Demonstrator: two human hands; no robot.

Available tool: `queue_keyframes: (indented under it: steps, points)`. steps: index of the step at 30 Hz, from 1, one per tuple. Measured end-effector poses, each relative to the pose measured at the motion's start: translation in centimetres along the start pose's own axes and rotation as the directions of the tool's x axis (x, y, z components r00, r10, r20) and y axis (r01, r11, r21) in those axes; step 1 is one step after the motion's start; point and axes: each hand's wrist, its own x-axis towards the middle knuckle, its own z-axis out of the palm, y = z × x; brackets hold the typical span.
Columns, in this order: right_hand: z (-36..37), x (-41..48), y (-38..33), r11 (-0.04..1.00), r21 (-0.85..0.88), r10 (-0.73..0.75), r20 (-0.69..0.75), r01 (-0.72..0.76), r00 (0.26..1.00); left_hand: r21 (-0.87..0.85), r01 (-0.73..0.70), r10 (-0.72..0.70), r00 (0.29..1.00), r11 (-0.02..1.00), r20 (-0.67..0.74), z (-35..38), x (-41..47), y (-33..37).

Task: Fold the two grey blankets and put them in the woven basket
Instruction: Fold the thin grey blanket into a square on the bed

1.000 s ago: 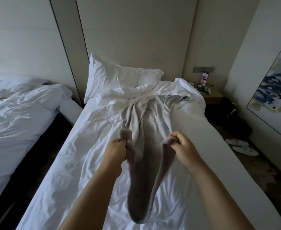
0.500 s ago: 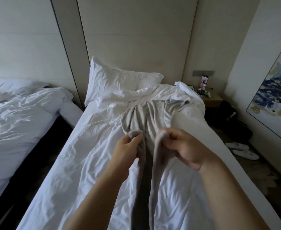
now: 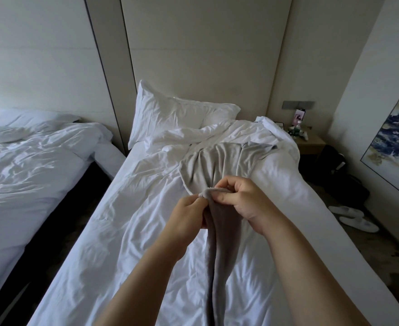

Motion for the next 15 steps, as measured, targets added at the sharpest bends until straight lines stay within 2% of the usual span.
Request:
queue_keyframes:
  steps: [4,8,11,13,15]
  points:
    - [0.1,0.0,0.3,1.0,-0.011,-0.026,-0.021,0.026,0.999,-0.026,-0.005,0.005,1.0,1.0,0.006,-0.1,0.3,-0.2]
    - [-0.2,0.0,0.6,1.0,-0.004,-0.013,-0.023,0.013,1.0,-0.031,-0.017,0.02,0.996,0.999,0.089,0.1,0.4,-0.4]
    - [-0.2,0.1,1.3,1.0,-0.02,0.008,-0.03,-0.009,1.0,0.097,-0.044,0.044,0.999,0.994,0.006,0.3,0.6,-0.7]
    - [0.1,0.3,1.9,0.999,0.039,0.015,-0.039,-0.014,0.999,0.048,-0.024,0.026,0.999,0.999,-0.038,0.6,0.9,-0.8]
    - [0.8,0.2,2.4,0.985,0.16,-0.025,-0.201,0.058,0.979,-0.026,0.013,-0.015,0.997,1.0,-0.076,0.9,1.3,-0.7]
